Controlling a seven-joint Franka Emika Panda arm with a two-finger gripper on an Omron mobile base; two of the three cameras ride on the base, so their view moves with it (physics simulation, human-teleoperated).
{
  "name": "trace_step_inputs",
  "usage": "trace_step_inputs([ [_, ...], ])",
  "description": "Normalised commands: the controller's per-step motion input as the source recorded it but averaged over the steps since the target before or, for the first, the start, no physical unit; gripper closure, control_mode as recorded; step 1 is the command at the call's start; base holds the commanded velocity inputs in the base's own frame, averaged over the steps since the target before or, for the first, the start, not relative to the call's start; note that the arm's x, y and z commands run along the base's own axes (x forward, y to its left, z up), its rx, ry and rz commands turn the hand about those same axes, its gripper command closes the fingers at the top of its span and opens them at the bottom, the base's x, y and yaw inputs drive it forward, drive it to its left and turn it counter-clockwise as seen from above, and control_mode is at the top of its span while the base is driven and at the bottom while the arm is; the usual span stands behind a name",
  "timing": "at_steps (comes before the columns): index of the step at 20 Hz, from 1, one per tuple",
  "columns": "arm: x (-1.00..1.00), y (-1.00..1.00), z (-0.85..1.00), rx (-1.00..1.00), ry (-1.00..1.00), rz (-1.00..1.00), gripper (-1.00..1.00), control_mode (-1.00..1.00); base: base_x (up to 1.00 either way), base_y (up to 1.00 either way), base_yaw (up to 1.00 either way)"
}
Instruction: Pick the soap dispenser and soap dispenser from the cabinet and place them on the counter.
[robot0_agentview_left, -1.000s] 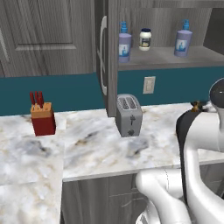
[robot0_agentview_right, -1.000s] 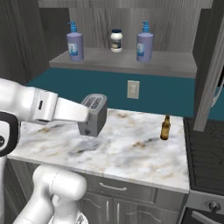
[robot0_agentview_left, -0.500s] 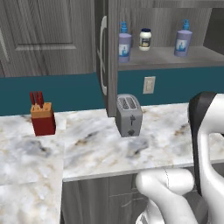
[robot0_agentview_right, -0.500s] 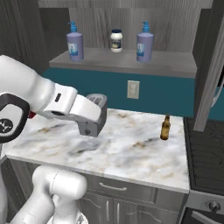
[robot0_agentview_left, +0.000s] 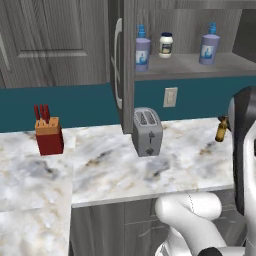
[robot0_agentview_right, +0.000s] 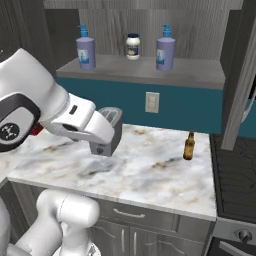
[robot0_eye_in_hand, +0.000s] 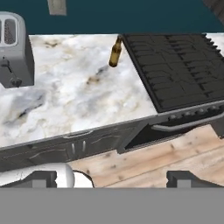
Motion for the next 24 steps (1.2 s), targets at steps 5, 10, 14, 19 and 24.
trace_step_inputs([
  [5,0.01,0.18,-0.25,0.14,-0.09,0.08,-1.0,-1.0,0.0,0.0,0.0],
  [10,0.26,0.17,-0.06,0.02,-0.09,0.03,-1.0,-1.0,0.0,0.0,0.0],
  [14,0.25,0.23,-0.03,0.01,-0.11,0.01,-1.0,-1.0,0.0,0.0,0.0],
  [19,0.14,0.11,0.14,0.0,-0.07,0.0,-1.0,-1.0,0.0,0.0,0.0],
  [24,0.1,0.01,0.22,0.0,-0.06,0.0,-1.0,-1.0,0.0,0.0,0.0],
])
